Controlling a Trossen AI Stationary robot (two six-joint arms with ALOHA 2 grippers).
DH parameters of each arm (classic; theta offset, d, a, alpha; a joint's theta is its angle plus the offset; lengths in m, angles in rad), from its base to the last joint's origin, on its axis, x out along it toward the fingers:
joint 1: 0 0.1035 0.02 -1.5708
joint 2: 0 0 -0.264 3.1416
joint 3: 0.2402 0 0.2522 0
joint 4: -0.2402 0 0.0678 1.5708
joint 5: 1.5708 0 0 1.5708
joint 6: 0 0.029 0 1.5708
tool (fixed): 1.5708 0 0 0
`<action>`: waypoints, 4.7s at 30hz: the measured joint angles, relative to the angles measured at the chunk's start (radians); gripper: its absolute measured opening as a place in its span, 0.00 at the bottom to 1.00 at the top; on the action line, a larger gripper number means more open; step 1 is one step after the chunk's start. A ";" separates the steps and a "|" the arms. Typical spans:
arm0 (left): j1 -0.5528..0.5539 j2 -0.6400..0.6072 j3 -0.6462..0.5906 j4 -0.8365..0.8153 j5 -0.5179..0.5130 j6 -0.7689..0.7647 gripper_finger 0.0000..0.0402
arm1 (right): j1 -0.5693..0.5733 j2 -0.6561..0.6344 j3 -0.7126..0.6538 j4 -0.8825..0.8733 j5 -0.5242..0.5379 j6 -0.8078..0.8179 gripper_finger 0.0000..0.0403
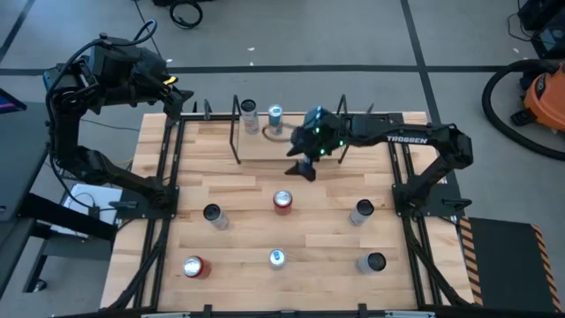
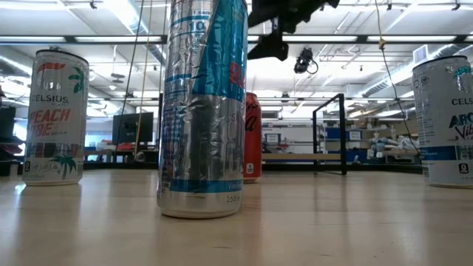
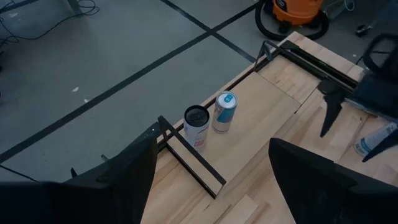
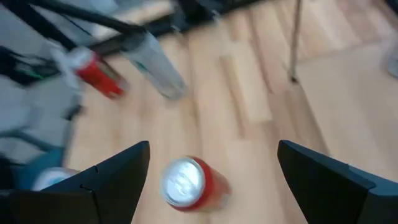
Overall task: Place canned beverage on shelf
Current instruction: Put the right red-black soda can on the shelf
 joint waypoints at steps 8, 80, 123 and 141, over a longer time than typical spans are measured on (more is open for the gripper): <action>0.000 0.000 0.000 0.000 0.000 0.003 0.78 | 0.120 0.002 0.000 -0.045 0.178 0.050 0.90; -0.013 -0.147 -0.432 0.132 0.000 0.004 0.78 | 0.342 0.082 -0.463 0.642 0.482 -0.117 0.90; -0.039 -0.647 -1.444 0.791 0.034 -0.007 0.78 | 0.309 0.172 -0.460 0.687 0.509 -0.109 0.79; -0.039 -0.649 -1.669 1.212 0.273 -0.025 0.78 | 0.150 -0.027 -0.299 0.468 0.498 -0.264 0.79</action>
